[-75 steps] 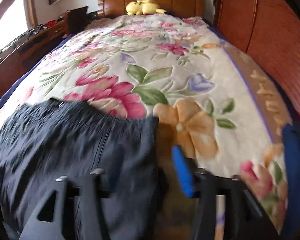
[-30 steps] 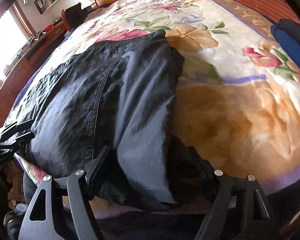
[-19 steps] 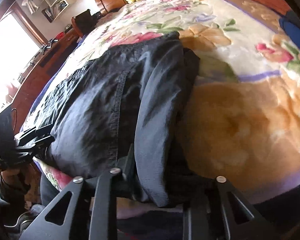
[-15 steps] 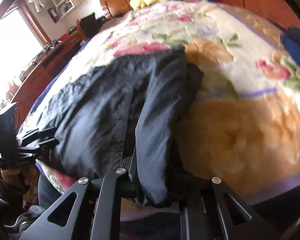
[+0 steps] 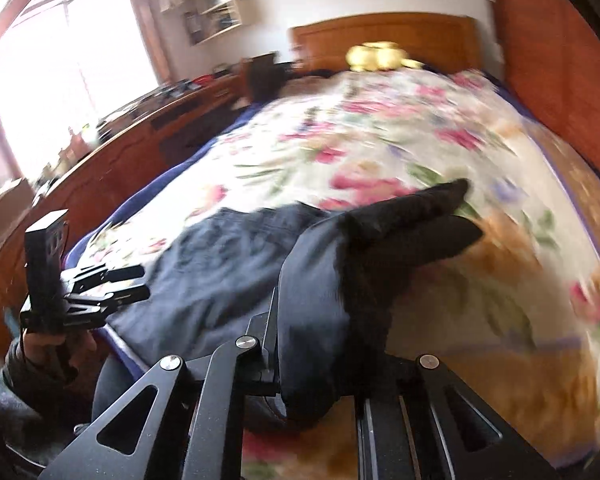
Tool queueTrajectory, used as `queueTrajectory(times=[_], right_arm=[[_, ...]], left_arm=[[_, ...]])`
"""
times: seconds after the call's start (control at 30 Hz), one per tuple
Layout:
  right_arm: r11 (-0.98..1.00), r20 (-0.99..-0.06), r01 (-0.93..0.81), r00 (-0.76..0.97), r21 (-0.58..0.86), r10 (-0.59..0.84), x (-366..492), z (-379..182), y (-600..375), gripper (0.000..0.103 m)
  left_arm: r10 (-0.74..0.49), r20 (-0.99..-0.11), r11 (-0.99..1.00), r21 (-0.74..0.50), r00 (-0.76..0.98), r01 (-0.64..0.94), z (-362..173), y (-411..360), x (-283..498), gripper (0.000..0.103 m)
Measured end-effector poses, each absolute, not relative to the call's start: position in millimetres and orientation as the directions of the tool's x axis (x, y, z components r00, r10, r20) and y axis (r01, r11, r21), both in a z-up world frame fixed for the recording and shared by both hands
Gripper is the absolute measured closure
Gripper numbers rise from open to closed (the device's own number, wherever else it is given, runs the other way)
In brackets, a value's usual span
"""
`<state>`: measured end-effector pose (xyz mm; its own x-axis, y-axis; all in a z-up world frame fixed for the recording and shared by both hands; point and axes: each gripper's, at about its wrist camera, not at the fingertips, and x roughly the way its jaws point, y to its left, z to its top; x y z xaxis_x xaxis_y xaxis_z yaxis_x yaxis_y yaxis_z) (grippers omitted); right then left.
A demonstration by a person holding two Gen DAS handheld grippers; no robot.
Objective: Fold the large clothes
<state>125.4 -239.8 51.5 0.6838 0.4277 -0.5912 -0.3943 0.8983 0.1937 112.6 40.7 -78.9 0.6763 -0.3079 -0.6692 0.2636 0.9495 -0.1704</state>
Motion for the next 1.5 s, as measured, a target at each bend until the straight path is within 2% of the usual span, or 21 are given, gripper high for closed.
queueTrajectory(times=[0.2,0.37,0.5,0.6,0.67,0.73,0.8,0.87,1.0,1.1,1.23,1.37,1.5], right_arm=[[0.812,-0.585,-0.569,0.619,0.127,0.525,147,69,-143,0.091],[0.702,-0.575,-0.700,0.524,0.130,0.629,153,73,-60,0.091],[0.626,-0.625,-0.738,0.370,0.252,0.687,167,28,0,0.086],[0.646,-0.685,-0.723,0.342,0.245,0.643,173,-8,27,0.081],[0.655,-0.668,-0.723,0.379,0.219,0.641,168,-8,32,0.081],[0.660,-0.659,-0.714,0.383,0.233,0.648,172,-1,29,0.075],[0.660,-0.655,-0.711,0.381,0.244,0.653,172,5,20,0.064],[0.665,-0.635,-0.712,0.409,0.228,0.655,168,16,8,0.057],[0.694,-0.596,-0.691,0.475,0.203,0.648,144,39,-24,0.057],[0.739,-0.603,-0.650,0.522,0.177,0.603,138,36,-58,0.057],[0.800,-0.666,-0.582,0.541,0.144,0.513,137,11,-91,0.058],[0.799,-0.738,-0.580,0.468,0.159,0.486,128,-28,-95,0.062],[0.797,-0.745,-0.572,0.443,0.193,0.499,121,-55,-84,0.062]], left_arm=[[-0.218,-0.652,0.976,-0.157,0.726,0.152,-70,101,90,0.047],[-0.127,-0.652,0.987,-0.160,0.748,0.029,-73,153,65,0.047],[-0.074,-0.663,0.984,-0.168,0.745,-0.052,-79,185,51,0.047],[-0.053,-0.668,0.979,-0.180,0.742,-0.091,-85,199,46,0.047],[-0.038,-0.669,0.978,-0.176,0.742,-0.109,-85,209,43,0.047],[-0.032,-0.670,0.978,-0.173,0.742,-0.114,-85,213,41,0.047],[-0.030,-0.667,0.980,-0.167,0.744,-0.111,-83,215,39,0.047],[-0.032,-0.662,0.980,-0.166,0.748,-0.105,-81,218,40,0.047],[-0.054,-0.652,0.983,-0.169,0.756,-0.076,-76,208,47,0.047],[-0.089,-0.638,0.984,-0.176,0.765,-0.033,-68,195,52,0.047],[-0.128,-0.617,0.986,-0.161,0.776,0.034,-52,171,59,0.047],[-0.156,-0.607,0.986,-0.141,0.779,0.088,-40,148,67,0.047],[-0.171,-0.624,0.985,-0.130,0.762,0.115,-42,135,71,0.047]])
